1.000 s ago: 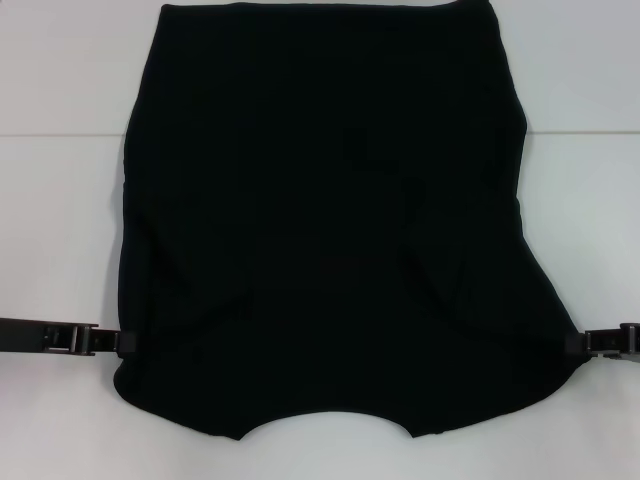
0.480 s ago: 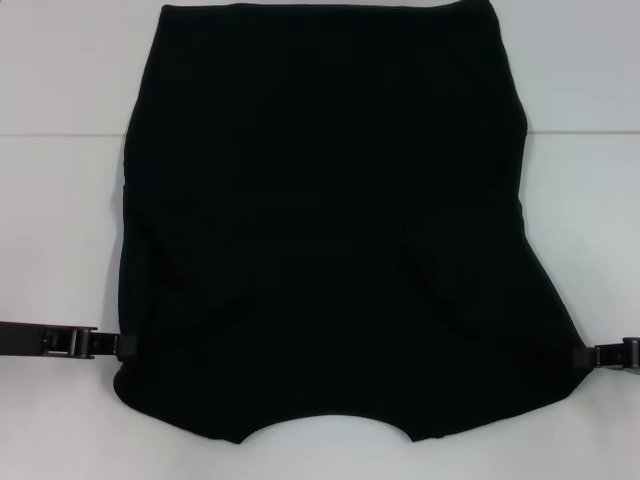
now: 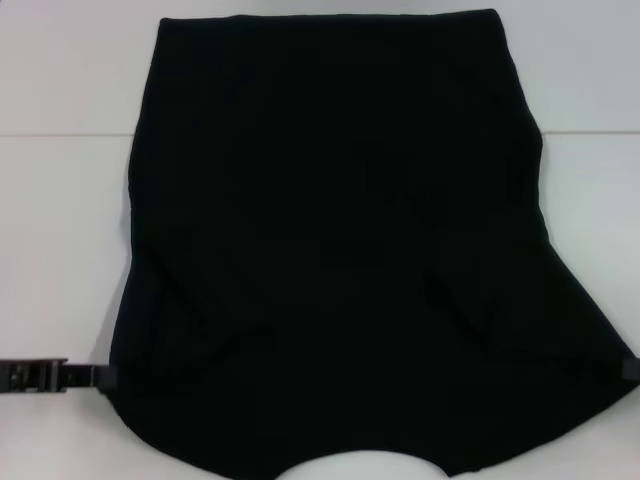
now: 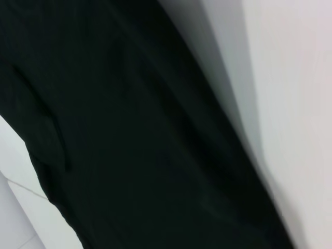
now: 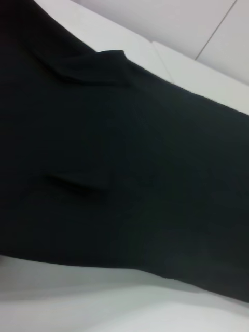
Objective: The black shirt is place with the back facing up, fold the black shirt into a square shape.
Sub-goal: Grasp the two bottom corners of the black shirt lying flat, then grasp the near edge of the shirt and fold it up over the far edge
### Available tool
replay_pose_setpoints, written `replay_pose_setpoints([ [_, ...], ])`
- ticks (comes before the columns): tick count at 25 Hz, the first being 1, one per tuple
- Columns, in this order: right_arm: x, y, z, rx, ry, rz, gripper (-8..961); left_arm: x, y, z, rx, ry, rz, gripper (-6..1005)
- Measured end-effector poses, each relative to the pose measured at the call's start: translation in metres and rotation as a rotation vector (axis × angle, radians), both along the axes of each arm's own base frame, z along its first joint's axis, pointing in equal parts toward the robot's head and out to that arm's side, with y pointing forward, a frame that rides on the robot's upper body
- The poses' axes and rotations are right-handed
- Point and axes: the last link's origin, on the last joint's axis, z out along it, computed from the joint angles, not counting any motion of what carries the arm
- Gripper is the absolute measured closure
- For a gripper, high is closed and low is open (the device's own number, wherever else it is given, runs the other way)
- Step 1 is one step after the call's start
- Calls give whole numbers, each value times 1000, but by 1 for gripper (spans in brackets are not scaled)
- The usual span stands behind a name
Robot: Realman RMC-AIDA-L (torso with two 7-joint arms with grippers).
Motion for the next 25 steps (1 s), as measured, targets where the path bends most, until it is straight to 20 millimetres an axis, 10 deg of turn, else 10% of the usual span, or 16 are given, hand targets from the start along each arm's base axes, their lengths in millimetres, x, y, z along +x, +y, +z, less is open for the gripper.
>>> replay_pose_setpoints([
  [17,18,-64,24,-64,24,66,867,-9,-59,0,-91,-132,8,937],
  [25,14,-54,36,14,30,86,855,-2,-49,1,-78,-154,-21,937],
])
